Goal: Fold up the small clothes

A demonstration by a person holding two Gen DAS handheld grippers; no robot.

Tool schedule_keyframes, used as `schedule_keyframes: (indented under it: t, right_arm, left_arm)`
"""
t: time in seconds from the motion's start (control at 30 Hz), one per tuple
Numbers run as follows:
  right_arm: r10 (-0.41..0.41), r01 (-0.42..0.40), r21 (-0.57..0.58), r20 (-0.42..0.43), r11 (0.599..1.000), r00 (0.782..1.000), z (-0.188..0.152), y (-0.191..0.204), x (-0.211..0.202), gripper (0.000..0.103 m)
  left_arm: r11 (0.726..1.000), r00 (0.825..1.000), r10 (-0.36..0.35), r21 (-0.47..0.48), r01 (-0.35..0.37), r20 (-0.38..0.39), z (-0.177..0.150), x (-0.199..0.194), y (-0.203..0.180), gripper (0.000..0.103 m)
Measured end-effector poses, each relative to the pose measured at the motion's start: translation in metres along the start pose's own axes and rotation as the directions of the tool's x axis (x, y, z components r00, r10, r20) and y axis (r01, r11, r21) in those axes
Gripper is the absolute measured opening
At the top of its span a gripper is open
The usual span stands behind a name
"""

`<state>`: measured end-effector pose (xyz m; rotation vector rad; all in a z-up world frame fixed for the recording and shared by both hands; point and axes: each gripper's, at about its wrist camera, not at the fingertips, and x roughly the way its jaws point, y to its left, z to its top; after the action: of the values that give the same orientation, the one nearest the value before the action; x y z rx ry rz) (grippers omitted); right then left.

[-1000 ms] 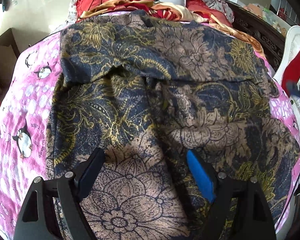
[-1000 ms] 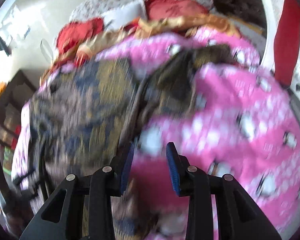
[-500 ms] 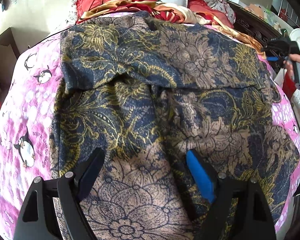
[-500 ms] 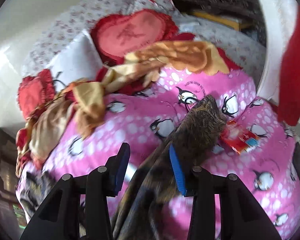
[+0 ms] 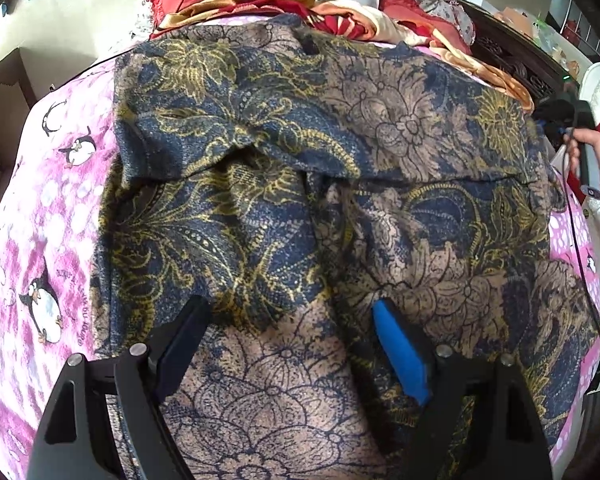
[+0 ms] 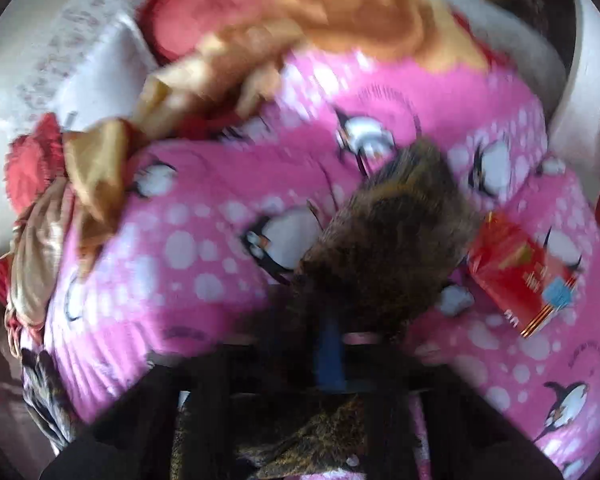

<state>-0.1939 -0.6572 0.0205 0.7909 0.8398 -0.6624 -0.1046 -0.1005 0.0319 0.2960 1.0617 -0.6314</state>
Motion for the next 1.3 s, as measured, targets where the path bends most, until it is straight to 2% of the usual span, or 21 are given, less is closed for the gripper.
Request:
schedule_keyframes:
  t: [0.07,0.1,0.13,0.2,0.27,0.37,0.5,0.53,0.57,0.6,0.63,0.67,0.7,0.73,0.9,1.0,1.07,1.17,1.23,1.3]
  right_arm:
    - [0.099,-0.095,-0.054,0.094,0.994,0.991,-0.002,0.011,-0.035,0.000]
    - [0.194,-0.181,-0.100,0.136,0.978,0.972,-0.003,0.020,-0.059,0.000]
    - [0.253,-0.235,-0.130,0.149,0.963,0.956,-0.003,0.027,-0.073,0.000]
    - [0.398,-0.364,-0.220,0.136,0.905,0.907,-0.006,0.050,-0.108,0.000]
    - [0.480,-0.427,-0.326,0.102,0.844,0.871,-0.013,0.079,-0.136,0.000]
    - [0.583,-0.499,-0.493,0.019,0.712,0.812,-0.042,0.138,-0.171,0.000]
    - [0.686,-0.594,-0.662,-0.163,0.457,0.709,-0.104,0.217,-0.192,0.000]
    - [0.681,-0.599,-0.684,-0.202,0.416,0.704,-0.120,0.233,-0.188,0.000]
    - [0.659,-0.599,-0.705,-0.248,0.380,0.710,-0.138,0.251,-0.179,0.003]
    - [0.628,-0.595,-0.714,-0.281,0.369,0.726,-0.151,0.263,-0.168,0.011]
    - [0.582,-0.584,-0.718,-0.306,0.379,0.753,-0.162,0.274,-0.155,0.022]
    - [0.528,-0.565,-0.720,-0.321,0.404,0.786,-0.172,0.281,-0.142,0.026]
    - [0.488,-0.548,-0.720,-0.327,0.427,0.809,-0.179,0.284,-0.130,0.026]
    - [0.471,-0.540,-0.715,-0.327,0.443,0.819,-0.185,0.283,-0.122,0.026]
    - [0.442,-0.521,-0.667,-0.306,0.533,0.844,-0.182,0.243,-0.106,0.028]
    - [0.418,-0.494,-0.654,-0.286,0.572,0.863,-0.182,0.209,-0.118,0.029]
    - [0.402,-0.472,-0.629,-0.262,0.618,0.877,-0.181,0.182,-0.121,0.030]
    - [0.412,-0.488,-0.552,-0.265,0.676,0.872,-0.181,0.149,-0.122,0.032]
    - [0.422,-0.494,-0.517,-0.258,0.699,0.869,-0.183,0.131,-0.124,0.032]
    - [0.436,-0.498,-0.495,-0.244,0.713,0.866,-0.184,0.118,-0.126,0.032]
  left_arm:
    - [1.000,1.000,0.004,-0.007,-0.004,0.022,0.003,-0.005,0.003,0.087]
    - [1.000,0.999,0.005,-0.014,-0.005,0.033,0.004,-0.008,0.005,0.087]
    - [1.000,0.998,0.004,-0.026,-0.003,0.055,0.007,-0.013,0.007,0.087]
    - [0.998,0.995,-0.004,-0.060,0.010,0.101,0.013,-0.025,0.013,0.087]
    - [0.996,0.990,-0.005,-0.089,0.018,0.139,0.018,-0.036,0.019,0.087]
    - [0.991,0.981,0.006,-0.131,0.020,0.192,0.023,-0.052,0.030,0.087]
    - [0.984,0.969,0.029,-0.180,0.016,0.244,0.028,-0.070,0.048,0.087]
    - [0.982,0.968,0.034,-0.189,0.014,0.249,0.030,-0.071,0.052,0.087]
    - [0.980,0.968,0.038,-0.199,0.012,0.248,0.032,-0.072,0.056,0.087]
    - [0.979,0.968,0.039,-0.203,0.013,0.247,0.031,-0.072,0.059,0.087]
    - [0.979,0.968,0.038,-0.205,0.014,0.249,0.032,-0.072,0.061,0.087]
    - [0.979,0.967,0.038,-0.205,0.014,0.250,0.033,-0.072,0.063,0.087]
    - [0.979,0.967,0.039,-0.204,0.014,0.250,0.034,-0.072,0.065,0.087]
    - [0.980,0.968,0.034,-0.200,0.017,0.249,0.035,-0.071,0.067,0.088]
    - [0.987,0.968,0.029,-0.161,0.012,0.249,0.049,-0.055,0.073,0.091]
    - [0.993,0.960,0.054,-0.112,-0.024,0.273,0.070,-0.041,0.072,0.091]
    - [0.994,0.956,0.078,-0.090,-0.055,0.284,0.088,-0.028,0.073,0.091]
    - [0.995,0.958,0.081,-0.074,-0.063,0.274,0.111,-0.008,0.074,0.091]
    - [0.997,0.968,0.068,-0.054,-0.057,0.241,0.126,0.010,0.072,0.090]
    - [0.997,0.980,0.070,-0.028,-0.066,0.189,0.134,0.026,0.068,0.079]
